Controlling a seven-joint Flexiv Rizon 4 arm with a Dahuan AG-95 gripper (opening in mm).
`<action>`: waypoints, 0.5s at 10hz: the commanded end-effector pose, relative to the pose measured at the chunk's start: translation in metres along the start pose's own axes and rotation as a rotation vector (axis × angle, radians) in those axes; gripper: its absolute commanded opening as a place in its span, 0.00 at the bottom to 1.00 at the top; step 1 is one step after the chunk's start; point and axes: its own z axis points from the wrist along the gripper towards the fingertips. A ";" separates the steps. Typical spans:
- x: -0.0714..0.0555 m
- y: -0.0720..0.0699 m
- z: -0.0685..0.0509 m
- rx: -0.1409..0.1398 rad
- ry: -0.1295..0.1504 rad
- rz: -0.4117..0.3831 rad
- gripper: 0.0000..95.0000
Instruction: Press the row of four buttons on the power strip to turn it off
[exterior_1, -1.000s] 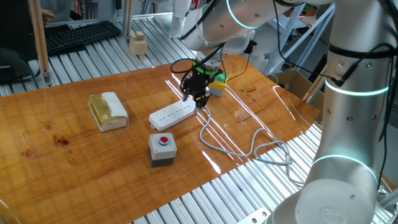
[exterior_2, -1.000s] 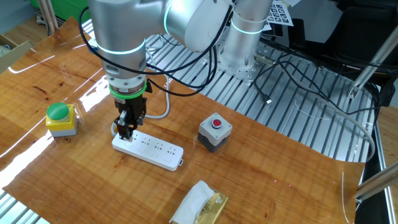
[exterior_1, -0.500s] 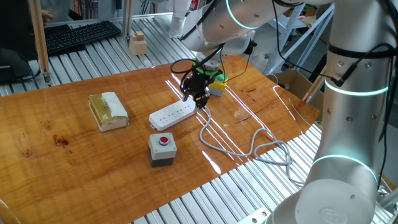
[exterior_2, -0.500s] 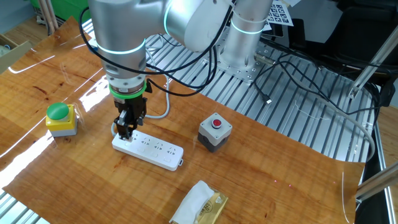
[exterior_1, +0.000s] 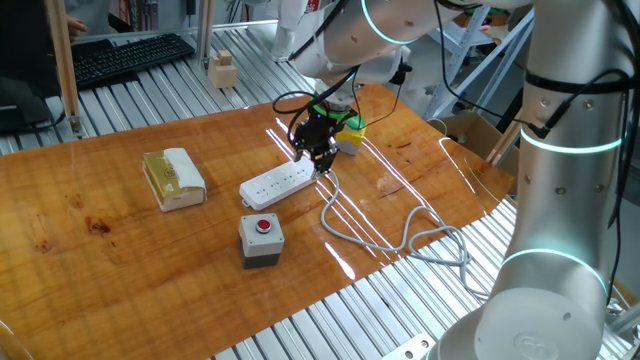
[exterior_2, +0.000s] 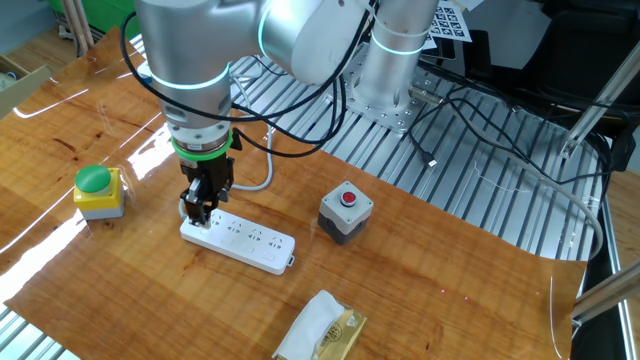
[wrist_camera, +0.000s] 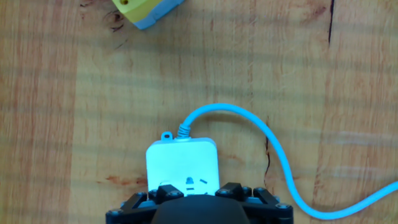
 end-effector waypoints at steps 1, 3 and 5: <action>0.001 -0.001 -0.001 0.003 0.010 -0.002 0.60; 0.001 -0.001 -0.001 -0.006 0.016 -0.031 0.80; 0.001 -0.001 -0.001 -0.002 0.024 -0.029 0.80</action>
